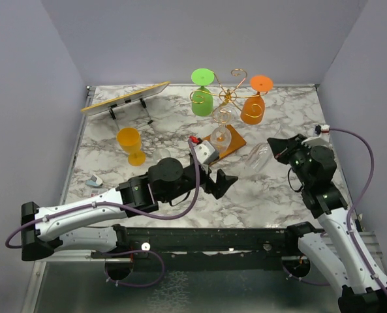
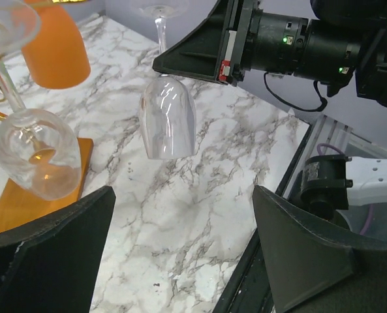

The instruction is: Place the wine glass upside down on the wine glass rack

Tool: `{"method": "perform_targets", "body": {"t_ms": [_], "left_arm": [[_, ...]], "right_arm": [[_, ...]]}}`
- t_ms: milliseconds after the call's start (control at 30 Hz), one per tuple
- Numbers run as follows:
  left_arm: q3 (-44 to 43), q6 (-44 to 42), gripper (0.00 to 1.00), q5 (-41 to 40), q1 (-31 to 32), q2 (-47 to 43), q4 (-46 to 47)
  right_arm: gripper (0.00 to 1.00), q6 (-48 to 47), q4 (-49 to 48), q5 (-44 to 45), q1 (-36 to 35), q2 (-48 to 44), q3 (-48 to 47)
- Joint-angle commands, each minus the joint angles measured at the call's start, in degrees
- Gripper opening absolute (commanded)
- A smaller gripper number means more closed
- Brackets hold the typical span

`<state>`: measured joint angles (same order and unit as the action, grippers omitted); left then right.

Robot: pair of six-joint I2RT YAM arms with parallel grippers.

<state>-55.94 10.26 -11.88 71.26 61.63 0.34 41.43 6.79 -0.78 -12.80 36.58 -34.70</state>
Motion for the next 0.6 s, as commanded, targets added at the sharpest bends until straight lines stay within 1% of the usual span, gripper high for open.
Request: {"method": "perform_targets", "body": {"t_ms": [0,67,200,333,500,567], "left_arm": [[-3.43,-3.52,0.87,-2.1,-0.11,-3.4,-3.14],[-5.81,-5.08,0.87,-4.56,-0.13,-3.42,-4.71],[-11.49,-6.85,0.88,-14.28,-0.48,-0.93,-9.63],[-15.79,-6.48,0.89,-23.98,-1.58,1.51,-11.91],[-19.25,-7.64,0.89,-25.86,-2.85,1.99,-10.65],[-20.26,-7.98,0.89,-27.02,-3.29,2.58,-11.0]], "right_arm": [[0.01,-9.35,-5.84,5.35,-0.3,1.69,-5.75],[0.01,-10.25,-8.39,5.41,-0.3,2.74,-6.39],[0.01,-13.15,-13.13,6.14,-0.3,3.56,-6.45],[0.01,-17.67,-18.78,3.74,-0.3,3.77,-5.73],[0.01,-22.37,-18.74,1.66,-0.3,5.87,-8.77],[0.01,-25.37,-18.61,-1.4,-0.3,7.07,-9.57]]}}
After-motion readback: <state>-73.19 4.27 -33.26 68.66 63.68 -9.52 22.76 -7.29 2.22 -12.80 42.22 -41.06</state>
